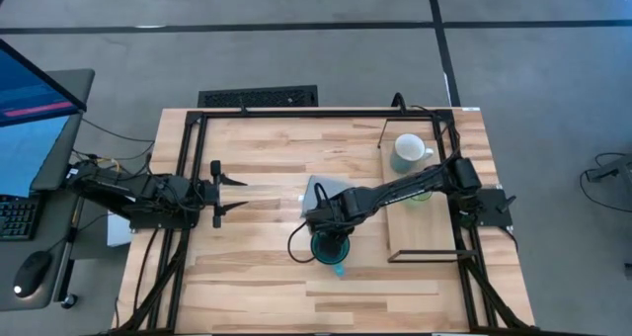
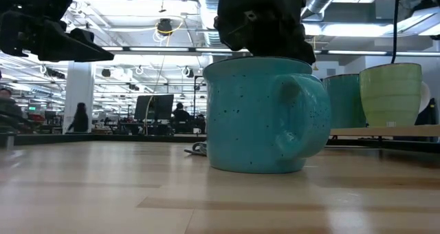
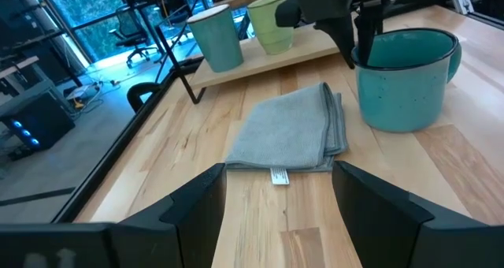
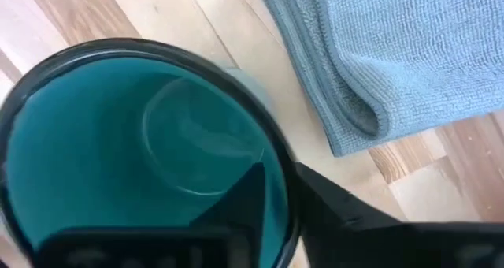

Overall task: Stack small to large cups/mugs on shelf
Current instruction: Put the blue mug on the shelf

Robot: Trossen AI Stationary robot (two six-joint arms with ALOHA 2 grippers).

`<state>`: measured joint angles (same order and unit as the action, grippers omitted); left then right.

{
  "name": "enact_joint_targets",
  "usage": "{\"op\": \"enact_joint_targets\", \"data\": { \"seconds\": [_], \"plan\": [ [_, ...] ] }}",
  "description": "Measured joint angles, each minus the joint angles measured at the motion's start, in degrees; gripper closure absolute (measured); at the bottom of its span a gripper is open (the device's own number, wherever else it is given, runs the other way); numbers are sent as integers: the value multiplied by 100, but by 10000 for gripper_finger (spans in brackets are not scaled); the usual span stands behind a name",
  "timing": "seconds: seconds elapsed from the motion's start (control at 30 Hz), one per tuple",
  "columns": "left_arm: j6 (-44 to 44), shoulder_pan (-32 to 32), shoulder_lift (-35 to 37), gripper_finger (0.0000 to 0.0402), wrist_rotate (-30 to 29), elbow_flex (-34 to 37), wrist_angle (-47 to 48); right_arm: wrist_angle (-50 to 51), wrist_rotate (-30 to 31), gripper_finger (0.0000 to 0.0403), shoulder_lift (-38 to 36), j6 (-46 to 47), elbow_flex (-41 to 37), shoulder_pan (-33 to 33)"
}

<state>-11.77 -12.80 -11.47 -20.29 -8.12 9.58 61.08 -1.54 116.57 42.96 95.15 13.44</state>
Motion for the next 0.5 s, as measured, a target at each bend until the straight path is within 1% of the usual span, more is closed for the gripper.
{"op": "enact_joint_targets", "data": {
  "seconds": [0.1, 0.2, 0.37, 0.5],
  "plan": [
    [0, 0, 1, 177, 0, 0, 0, -9, -24, 351, -3, -114, 2, -9],
    [0, 0, -1, 177, 0, 0, 0, -102, -101, 373, -36, -281, 28, -9],
    [0, 0, 0, 177, -2, 0, 0, -74, -123, 373, -28, -318, 24, -44],
    [-2, -1, 1, 177, -2, 0, 0, -72, -267, 373, -24, -553, 23, -89]
  ]
}}
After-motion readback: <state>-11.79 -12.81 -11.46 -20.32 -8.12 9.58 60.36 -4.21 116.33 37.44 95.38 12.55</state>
